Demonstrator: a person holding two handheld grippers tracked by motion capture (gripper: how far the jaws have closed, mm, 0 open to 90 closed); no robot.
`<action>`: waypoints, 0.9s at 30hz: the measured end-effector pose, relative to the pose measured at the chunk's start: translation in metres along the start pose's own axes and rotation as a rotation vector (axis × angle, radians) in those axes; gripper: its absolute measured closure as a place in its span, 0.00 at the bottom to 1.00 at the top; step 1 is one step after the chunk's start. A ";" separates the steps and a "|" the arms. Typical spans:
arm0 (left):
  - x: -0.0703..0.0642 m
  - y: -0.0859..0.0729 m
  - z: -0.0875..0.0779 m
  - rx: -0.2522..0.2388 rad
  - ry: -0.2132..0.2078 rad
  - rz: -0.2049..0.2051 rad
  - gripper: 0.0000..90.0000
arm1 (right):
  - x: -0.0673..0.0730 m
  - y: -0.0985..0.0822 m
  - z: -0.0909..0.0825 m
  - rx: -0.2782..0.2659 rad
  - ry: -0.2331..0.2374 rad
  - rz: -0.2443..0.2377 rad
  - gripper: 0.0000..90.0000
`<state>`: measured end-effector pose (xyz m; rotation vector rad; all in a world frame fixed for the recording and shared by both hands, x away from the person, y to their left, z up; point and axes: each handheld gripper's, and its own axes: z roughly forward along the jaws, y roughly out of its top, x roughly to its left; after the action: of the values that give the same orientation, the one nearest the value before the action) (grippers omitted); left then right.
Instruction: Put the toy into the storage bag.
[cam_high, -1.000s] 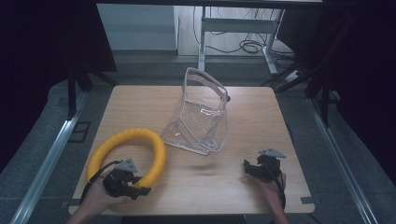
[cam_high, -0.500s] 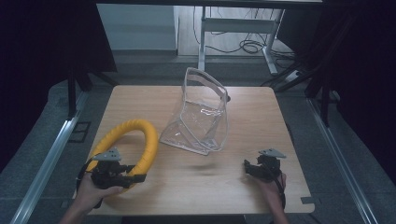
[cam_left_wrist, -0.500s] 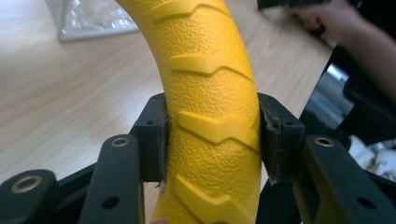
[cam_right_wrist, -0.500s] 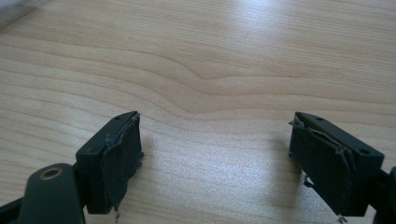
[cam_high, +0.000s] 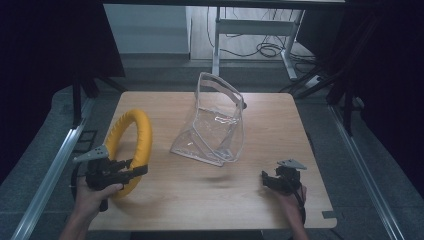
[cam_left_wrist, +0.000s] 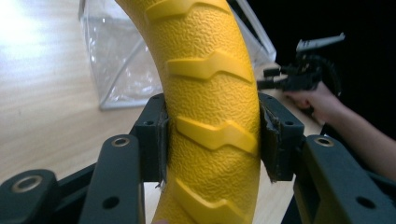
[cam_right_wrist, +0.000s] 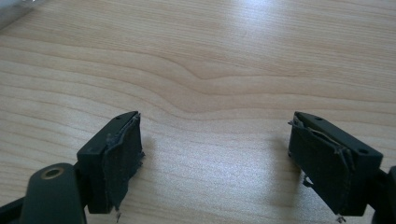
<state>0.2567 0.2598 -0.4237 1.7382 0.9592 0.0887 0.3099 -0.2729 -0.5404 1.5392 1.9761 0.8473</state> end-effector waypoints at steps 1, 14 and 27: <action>0.000 0.001 0.000 -0.011 -0.002 0.000 0.57 | 0.000 0.000 0.000 0.000 0.000 0.001 0.20; -0.017 0.015 0.003 -0.192 -0.008 0.003 0.57 | 0.000 0.000 0.000 -0.001 -0.002 0.002 0.20; -0.034 0.034 0.010 -0.316 -0.022 0.019 0.57 | 0.000 0.000 0.000 -0.001 -0.004 0.005 0.20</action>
<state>0.2574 0.2283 -0.3865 1.4546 0.8617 0.2210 0.3095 -0.2729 -0.5403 1.5448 1.9696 0.8461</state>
